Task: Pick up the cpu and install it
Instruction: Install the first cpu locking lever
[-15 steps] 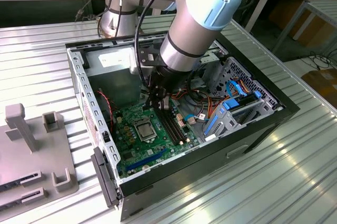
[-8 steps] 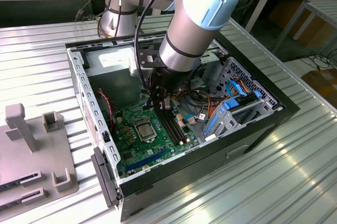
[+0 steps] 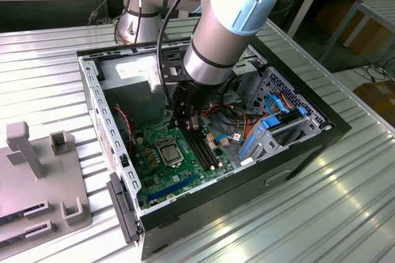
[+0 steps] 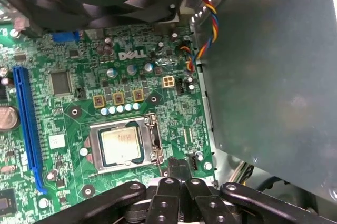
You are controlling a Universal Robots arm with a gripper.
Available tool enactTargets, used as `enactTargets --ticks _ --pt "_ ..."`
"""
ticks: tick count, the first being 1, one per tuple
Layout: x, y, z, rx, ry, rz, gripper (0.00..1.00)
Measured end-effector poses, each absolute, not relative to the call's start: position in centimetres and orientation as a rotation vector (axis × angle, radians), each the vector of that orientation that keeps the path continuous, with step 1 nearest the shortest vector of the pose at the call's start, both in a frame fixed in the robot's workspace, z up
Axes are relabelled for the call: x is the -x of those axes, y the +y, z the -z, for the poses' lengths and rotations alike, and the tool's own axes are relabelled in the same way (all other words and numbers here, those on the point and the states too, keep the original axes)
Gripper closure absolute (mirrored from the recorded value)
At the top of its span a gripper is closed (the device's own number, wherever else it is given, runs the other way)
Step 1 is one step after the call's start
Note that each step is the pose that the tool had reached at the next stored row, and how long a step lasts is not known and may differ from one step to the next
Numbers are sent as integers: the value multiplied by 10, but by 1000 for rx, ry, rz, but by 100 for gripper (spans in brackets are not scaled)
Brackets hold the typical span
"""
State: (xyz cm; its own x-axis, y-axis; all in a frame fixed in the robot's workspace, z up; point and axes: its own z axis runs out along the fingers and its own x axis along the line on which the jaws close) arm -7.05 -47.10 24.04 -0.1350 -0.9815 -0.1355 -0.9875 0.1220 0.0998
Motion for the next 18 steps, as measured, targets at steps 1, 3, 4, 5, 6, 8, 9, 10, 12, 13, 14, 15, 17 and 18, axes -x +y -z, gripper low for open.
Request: enactTargets --ticks 1,3,4,5,6,8,9,10,12,13,14,15,17,18 --pt "70 -471 -240 2054 2313 -254 89" --pt "70 -470 -240 2071 2297 -251 89" --pt "70 -470 -240 2077 2291 -250 89" --pt "70 -469 -240 2089 2281 -249 89" --pt "70 -469 -240 2097 2273 -248 89" --pt "71 -469 -240 2115 2258 -248 89" --pt "71 -469 -240 2127 2247 -248 89" --pt "71 -469 -240 2150 2228 -249 89" --pt "70 -469 -240 2178 2203 -250 89" --pt "70 -469 -240 2181 2200 -250 89" --pt "70 -469 -240 2181 2200 -249 89" --pt "70 -469 -240 2181 2199 -249 89" --pt "68 -469 -240 2182 2199 -249 89" --pt "68 -469 -240 2182 2199 -249 89"
